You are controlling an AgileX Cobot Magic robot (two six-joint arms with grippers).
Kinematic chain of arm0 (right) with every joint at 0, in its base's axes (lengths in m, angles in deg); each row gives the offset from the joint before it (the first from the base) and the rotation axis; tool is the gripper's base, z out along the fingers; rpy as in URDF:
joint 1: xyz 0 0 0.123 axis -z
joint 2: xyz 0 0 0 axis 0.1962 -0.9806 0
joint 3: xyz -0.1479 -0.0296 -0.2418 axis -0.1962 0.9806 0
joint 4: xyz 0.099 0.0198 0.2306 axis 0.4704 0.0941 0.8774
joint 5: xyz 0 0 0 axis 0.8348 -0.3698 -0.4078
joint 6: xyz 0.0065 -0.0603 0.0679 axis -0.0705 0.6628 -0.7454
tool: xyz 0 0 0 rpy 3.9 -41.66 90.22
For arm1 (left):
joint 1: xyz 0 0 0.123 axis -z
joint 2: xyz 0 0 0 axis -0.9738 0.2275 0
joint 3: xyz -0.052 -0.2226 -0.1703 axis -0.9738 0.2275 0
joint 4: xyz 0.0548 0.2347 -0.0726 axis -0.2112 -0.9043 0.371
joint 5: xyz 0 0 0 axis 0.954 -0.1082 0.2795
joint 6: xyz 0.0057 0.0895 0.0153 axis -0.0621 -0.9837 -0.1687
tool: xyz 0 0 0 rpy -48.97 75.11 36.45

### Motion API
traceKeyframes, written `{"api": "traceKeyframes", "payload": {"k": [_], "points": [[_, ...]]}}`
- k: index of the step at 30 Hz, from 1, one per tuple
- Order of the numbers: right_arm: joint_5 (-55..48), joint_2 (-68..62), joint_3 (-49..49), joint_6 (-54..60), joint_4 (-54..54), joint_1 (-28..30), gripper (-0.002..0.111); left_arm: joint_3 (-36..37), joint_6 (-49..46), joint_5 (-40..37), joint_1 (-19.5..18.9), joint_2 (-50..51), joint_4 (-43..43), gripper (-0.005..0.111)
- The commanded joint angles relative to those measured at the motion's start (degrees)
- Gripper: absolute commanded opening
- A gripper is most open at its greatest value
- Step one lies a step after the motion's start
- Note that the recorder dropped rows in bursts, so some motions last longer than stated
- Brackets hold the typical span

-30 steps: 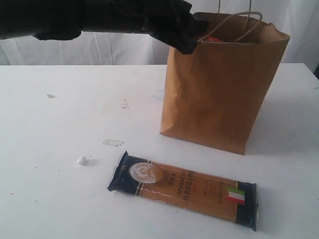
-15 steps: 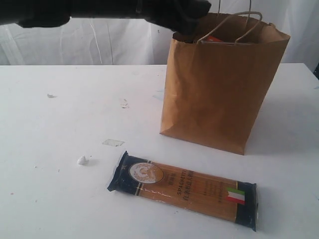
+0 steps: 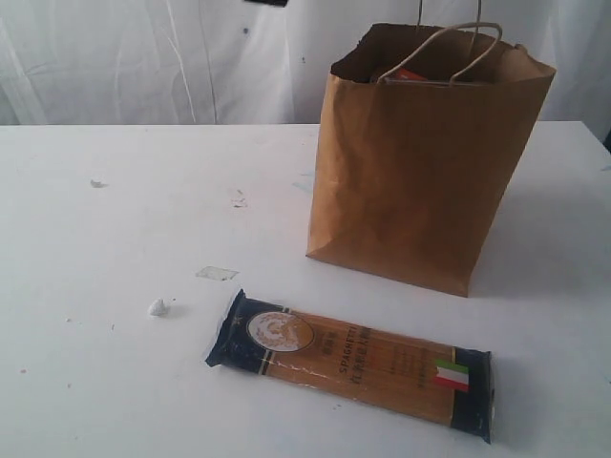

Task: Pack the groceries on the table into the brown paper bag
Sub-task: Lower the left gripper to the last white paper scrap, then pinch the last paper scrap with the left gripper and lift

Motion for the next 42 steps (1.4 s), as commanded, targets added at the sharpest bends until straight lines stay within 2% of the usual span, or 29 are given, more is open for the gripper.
{"api": "traceKeyframes", "payload": {"k": [1,4,6,7,9,14,17,19,22,24,27,30,34,39,42], "points": [[0.2,0.26,0.1,-0.13,-0.02,0.2,0.0,-0.36,25.68,-9.71,0.1,-3.08,-28.85,0.0],[0.2,0.26,0.1,-0.13,-0.02,0.2,0.0,-0.36,39.66,-18.56,0.0,-3.06,-44.51,0.0],[0.2,0.26,0.1,-0.13,-0.02,0.2,0.0,0.61,45.46,-23.27,0.0,-2.68,-53.02,0.0],[0.2,0.26,0.1,-0.13,-0.02,0.2,0.0,2.65,48.96,-26.42,0.0,-2.68,-58.75,0.0],[0.2,0.26,0.1,-0.13,-0.02,0.2,0.0,7.77,52.76,-27.94,-0.51,-2.43,-62.66,0.0],[0.2,0.26,0.1,-0.13,-0.02,0.2,0.0,22.05,53.48,-23.31,-2.6,-0.99,-65.51,0.0],[0.2,0.26,0.1,-0.13,-0.02,0.2,0.0,32.04,55.24,-13.89,-8.0,2.15,-70.56,0.0],[0.2,0.26,0.1,-0.13,-0.02,0.2,0.0,36.37,58.1,-5.82,-11.4,4.67,-70.56,0.0],[0.2,0.26,0.1,-0.13,-0.02,0.2,0.0,38.27,63.11,0.0,-12.54,7.15,-69.01,0.0],[0.2,0.26,0.1,-0.13,-0.02,0.2,0.0,37.06,65.28,0.76,-12.54,8.24,-64.34,0.0],[0.2,0.26,0.1,-0.13,-0.02,0.2,0.0,33.37,65.28,-3.19,-12.54,9.57,-60.29,0.0],[0.2,0.26,0.1,-0.13,-0.02,0.2,0.0,29.0,65.28,-9.61,-12.54,11.9,-60.04,0.0],[0.2,0.26,0.1,-0.13,-0.02,0.2,0.0,25.39,65.28,-11.67,-12.54,15.21,-59.16,0.0],[0.2,0.26,0.1,-0.13,-0.02,0.2,0.0,24.87,65.28,-4.71,-12.54,18.66,-58.56,0.0],[0.2,0.26,0.1,-0.13,-0.02,0.2,0.0,24.87,62.71,0.51,-12.54,20.28,-53.4,0.003]]}}
